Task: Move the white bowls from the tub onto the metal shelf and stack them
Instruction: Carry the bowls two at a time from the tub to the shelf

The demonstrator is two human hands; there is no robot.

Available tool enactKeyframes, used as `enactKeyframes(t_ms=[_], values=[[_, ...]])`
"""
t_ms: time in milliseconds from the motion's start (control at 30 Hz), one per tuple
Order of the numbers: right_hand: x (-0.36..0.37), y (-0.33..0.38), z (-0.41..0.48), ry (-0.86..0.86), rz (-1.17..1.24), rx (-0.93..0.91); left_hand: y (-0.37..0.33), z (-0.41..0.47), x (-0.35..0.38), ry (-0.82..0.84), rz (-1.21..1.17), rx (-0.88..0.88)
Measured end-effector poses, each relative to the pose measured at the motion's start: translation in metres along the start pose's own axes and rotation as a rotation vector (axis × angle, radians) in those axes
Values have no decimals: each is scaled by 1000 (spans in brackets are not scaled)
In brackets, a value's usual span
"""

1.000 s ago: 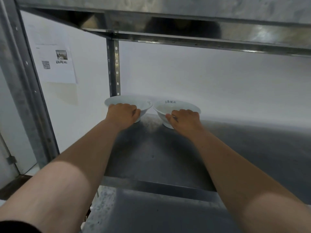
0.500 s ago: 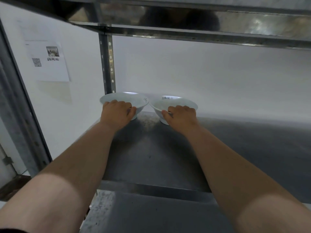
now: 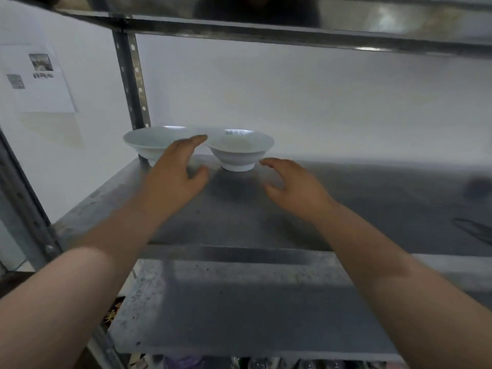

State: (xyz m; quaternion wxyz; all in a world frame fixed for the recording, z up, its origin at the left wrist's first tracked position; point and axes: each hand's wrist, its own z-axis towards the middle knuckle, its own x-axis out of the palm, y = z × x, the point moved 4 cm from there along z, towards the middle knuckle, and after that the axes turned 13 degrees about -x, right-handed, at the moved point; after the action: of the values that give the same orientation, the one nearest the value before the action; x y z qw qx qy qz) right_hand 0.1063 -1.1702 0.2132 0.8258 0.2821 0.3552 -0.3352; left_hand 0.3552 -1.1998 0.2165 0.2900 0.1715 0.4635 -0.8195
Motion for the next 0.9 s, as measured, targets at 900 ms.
enactKeyframes(t_ms=[900], values=[[-173,109,-745,-390,292,1426,-300,-519,371,1626,-231,-9]])
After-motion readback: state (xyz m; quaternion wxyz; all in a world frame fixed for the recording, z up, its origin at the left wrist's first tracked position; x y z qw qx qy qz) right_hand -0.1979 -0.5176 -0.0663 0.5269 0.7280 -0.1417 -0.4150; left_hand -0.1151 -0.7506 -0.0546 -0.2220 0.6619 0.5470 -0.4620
